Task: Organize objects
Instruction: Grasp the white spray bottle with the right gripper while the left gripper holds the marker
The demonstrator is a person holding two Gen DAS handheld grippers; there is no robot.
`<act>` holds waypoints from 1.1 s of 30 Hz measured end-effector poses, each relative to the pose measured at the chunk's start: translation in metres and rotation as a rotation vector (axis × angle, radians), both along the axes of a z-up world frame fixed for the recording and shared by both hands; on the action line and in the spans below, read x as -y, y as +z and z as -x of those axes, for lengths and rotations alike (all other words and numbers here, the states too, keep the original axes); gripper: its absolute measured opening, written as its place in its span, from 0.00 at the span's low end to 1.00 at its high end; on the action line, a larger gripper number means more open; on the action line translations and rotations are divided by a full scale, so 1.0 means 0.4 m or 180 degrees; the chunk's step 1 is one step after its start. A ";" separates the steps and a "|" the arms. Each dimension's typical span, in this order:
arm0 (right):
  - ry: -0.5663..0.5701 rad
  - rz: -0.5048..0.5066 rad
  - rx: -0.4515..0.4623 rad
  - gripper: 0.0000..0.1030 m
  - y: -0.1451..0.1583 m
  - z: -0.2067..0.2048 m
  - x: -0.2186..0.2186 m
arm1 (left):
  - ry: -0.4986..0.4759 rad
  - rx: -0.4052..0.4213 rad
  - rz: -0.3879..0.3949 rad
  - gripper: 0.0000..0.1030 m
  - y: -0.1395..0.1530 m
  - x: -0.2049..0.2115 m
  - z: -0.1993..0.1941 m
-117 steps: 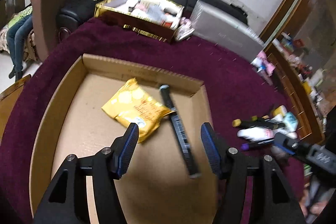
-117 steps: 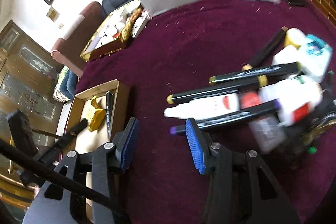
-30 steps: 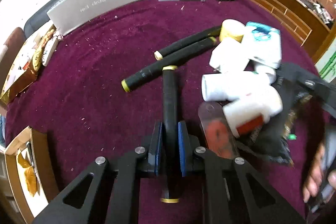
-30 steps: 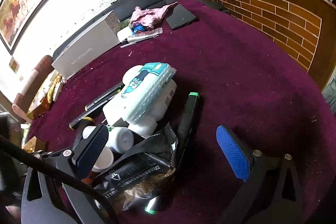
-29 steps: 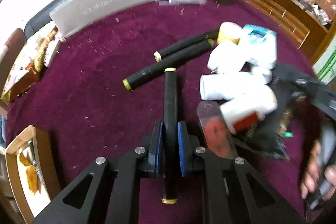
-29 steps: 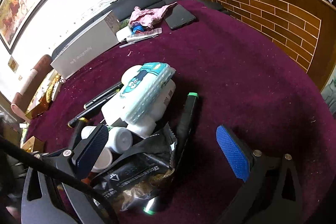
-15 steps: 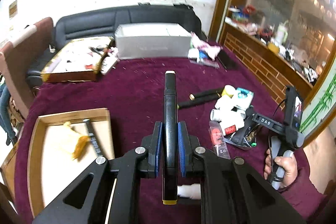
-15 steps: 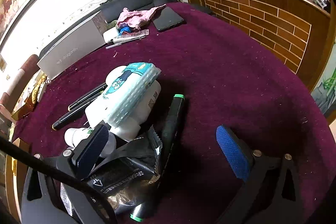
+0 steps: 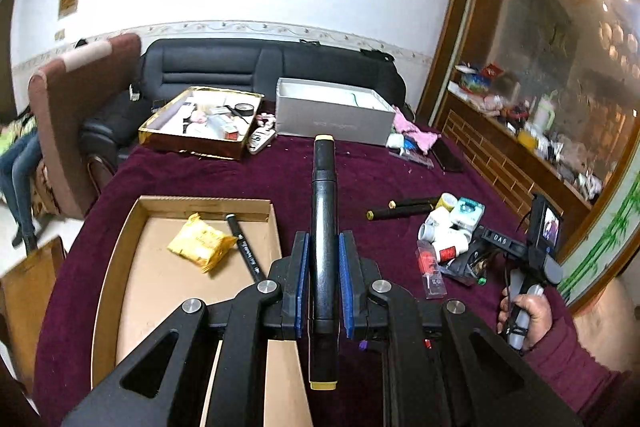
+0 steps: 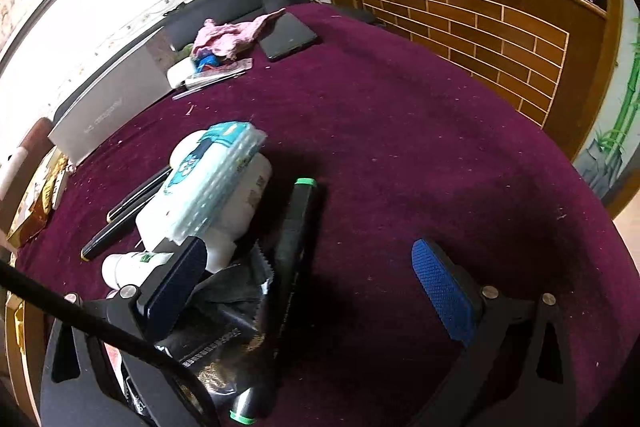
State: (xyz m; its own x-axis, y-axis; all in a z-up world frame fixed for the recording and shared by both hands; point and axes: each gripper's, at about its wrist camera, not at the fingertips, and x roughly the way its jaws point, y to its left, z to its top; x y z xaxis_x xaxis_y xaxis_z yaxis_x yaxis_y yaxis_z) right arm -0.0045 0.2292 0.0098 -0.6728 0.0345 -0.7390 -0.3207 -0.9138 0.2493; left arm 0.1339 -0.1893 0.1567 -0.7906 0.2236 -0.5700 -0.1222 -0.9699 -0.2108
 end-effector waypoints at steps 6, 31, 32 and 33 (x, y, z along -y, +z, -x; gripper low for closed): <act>0.0043 -0.0288 -0.0153 0.98 0.085 -0.092 0.031 | -0.0002 -0.0051 -0.0158 0.11 -0.020 0.035 -0.018; 0.3192 -0.0524 0.0549 0.69 0.047 -0.268 0.560 | -0.0136 0.0197 -0.0421 0.11 -0.145 0.079 -0.069; 0.3183 -0.0558 0.0596 0.61 0.040 -0.263 0.560 | -0.0140 0.0211 -0.0419 0.11 -0.150 0.080 -0.069; 0.3164 -0.0578 0.0670 0.51 0.026 -0.244 0.557 | -0.0138 0.0223 -0.0421 0.11 -0.154 0.081 -0.069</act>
